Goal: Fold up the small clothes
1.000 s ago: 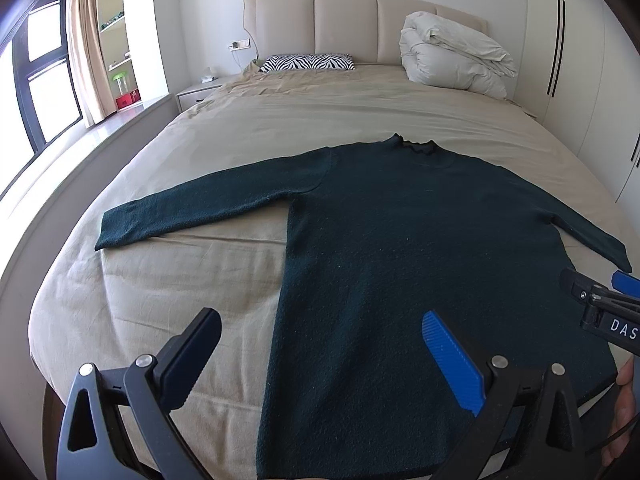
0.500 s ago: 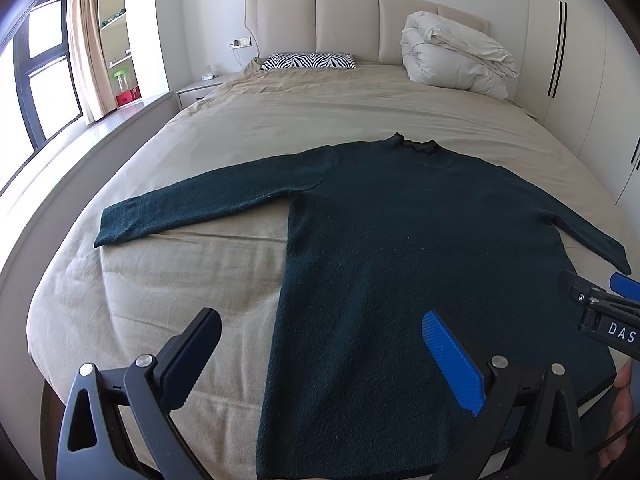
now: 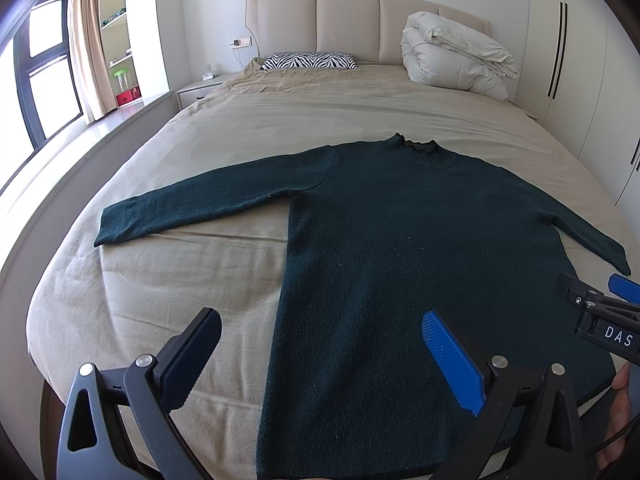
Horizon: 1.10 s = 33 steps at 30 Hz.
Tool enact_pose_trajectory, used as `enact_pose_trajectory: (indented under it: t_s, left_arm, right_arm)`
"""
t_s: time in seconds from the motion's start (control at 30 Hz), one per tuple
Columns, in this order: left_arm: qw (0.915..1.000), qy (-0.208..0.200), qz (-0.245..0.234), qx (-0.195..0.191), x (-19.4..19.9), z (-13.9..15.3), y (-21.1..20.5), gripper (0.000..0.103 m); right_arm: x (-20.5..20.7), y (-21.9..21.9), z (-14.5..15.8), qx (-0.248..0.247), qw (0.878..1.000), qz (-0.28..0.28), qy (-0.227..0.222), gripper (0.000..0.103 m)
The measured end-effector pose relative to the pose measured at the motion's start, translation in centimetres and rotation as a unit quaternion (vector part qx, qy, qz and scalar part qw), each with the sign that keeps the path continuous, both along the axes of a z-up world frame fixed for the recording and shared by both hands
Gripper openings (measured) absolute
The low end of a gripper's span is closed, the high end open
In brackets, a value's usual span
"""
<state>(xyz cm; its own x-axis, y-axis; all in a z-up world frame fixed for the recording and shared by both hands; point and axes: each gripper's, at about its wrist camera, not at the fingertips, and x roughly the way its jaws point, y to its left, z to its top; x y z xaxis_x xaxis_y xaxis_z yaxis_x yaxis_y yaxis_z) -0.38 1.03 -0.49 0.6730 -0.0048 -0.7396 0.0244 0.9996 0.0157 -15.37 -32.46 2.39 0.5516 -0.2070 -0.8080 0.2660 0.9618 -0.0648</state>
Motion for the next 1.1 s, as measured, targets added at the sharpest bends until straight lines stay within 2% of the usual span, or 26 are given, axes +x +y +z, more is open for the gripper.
enact_pose_trajectory:
  t_s: [1.1]
  left_arm:
    - [1.0,0.001,0.001,-0.001,-0.03,-0.11,0.1,0.103]
  right_arm:
    - [0.15,0.41,-0.15,-0.003,1.0,0.007,0.003,0.103]
